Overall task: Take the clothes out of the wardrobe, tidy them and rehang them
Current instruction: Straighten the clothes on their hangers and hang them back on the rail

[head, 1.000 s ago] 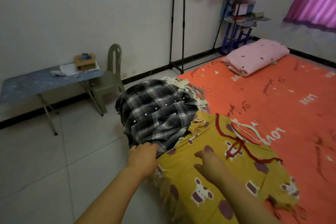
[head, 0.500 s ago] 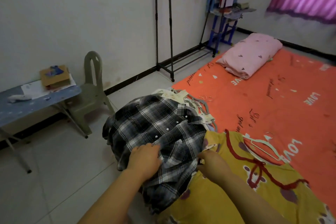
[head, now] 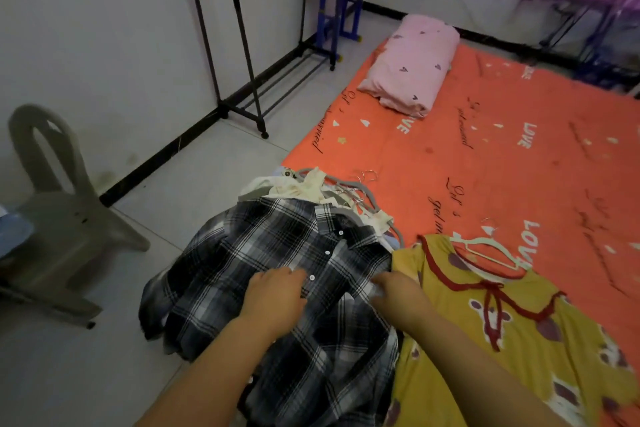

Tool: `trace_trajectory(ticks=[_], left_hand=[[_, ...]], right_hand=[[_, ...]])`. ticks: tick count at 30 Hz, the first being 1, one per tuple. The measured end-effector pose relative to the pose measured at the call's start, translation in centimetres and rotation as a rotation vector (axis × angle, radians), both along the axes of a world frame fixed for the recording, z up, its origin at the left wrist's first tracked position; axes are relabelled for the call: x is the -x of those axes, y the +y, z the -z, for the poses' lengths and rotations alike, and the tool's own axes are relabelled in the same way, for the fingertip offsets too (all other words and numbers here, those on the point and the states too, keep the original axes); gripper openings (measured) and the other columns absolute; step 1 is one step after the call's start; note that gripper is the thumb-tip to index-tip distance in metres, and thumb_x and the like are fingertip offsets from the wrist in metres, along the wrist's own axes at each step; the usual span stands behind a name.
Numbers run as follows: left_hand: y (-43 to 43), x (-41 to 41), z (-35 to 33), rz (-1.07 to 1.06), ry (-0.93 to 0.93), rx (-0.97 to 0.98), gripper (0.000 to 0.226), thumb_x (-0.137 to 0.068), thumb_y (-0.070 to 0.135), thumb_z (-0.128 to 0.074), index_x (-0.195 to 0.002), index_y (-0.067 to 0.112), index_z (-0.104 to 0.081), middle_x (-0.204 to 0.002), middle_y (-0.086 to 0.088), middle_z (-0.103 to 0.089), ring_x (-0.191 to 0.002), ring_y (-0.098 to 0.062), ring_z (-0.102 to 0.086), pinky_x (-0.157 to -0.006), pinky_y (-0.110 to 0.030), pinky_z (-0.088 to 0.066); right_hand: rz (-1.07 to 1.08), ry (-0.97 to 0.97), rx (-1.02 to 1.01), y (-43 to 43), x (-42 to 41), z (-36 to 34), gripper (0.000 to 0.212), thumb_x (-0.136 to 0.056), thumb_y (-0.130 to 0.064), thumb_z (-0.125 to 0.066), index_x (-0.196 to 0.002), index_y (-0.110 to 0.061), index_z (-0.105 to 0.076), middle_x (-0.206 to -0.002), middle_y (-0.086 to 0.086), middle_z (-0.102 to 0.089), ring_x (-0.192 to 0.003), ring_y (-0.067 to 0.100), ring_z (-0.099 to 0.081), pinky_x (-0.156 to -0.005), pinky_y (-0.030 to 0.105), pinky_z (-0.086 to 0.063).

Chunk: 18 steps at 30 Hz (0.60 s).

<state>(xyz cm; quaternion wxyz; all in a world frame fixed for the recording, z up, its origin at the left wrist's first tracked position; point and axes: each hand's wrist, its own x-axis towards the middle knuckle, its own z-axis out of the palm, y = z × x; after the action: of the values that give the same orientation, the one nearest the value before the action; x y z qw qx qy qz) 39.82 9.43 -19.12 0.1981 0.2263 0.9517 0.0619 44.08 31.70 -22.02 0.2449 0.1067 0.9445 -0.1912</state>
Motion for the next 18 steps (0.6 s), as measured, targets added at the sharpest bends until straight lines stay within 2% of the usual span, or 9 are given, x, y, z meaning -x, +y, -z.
trace_trajectory(ticks=[3,5,7,12,18], left_hand=[[0.3,2.9,1.2,0.022,-0.012,0.013,0.047,-0.093,0.039,-0.048,-0.137,0.023,-0.038,-0.127,0.000,-0.052,-0.117,-0.021,-0.049,-0.099,-0.035,-0.035],[0.7,4.7,2.2,0.026,-0.017,0.011,0.047,-0.094,0.039,-0.045,-0.139,0.024,-0.035,-0.128,0.001,-0.051,-0.118,-0.020,-0.048,-0.099,-0.034,-0.034],[1.3,6.7,3.3,0.028,-0.011,-0.007,0.045,-0.096,0.038,-0.042,-0.138,0.025,-0.036,-0.128,0.002,-0.051,-0.116,-0.018,-0.048,-0.097,-0.031,-0.035],[3.8,11.6,7.2,0.008,-0.062,-0.031,0.048,-0.097,0.038,-0.040,-0.143,0.024,-0.031,-0.131,0.005,-0.049,-0.117,-0.014,-0.046,-0.096,-0.028,-0.035],[6.3,14.8,12.1,-0.009,-0.153,-0.023,0.048,-0.098,0.037,-0.039,-0.144,0.025,-0.028,-0.137,0.005,-0.044,-0.123,-0.014,-0.042,-0.102,-0.028,-0.032]], right_hand=[[0.031,0.015,0.005,0.2,3.2,1.3,0.042,-0.094,-0.027,-0.054,-0.134,-0.014,-0.049,-0.132,0.009,-0.053,-0.115,0.027,-0.054,-0.096,0.040,-0.045],[0.042,0.035,0.034,0.6,5.6,2.4,0.031,-0.095,-0.024,-0.052,-0.124,-0.013,-0.055,-0.123,0.013,-0.056,-0.105,0.029,-0.056,-0.088,0.041,-0.048],[0.051,0.074,0.052,1.1,8.4,3.8,0.026,-0.093,-0.022,-0.052,-0.116,-0.011,-0.059,-0.115,0.014,-0.059,-0.097,0.029,-0.057,-0.078,0.037,-0.048],[0.102,0.101,0.020,3.1,15.4,8.6,0.036,-0.093,-0.024,-0.052,-0.127,-0.015,-0.052,-0.123,0.014,-0.052,-0.108,0.031,-0.052,-0.085,0.036,-0.045],[0.174,0.089,0.008,4.7,21.1,15.2,0.049,-0.092,-0.026,-0.054,-0.135,-0.009,-0.039,-0.131,0.017,-0.044,-0.117,0.035,-0.044,-0.092,0.042,-0.042]])
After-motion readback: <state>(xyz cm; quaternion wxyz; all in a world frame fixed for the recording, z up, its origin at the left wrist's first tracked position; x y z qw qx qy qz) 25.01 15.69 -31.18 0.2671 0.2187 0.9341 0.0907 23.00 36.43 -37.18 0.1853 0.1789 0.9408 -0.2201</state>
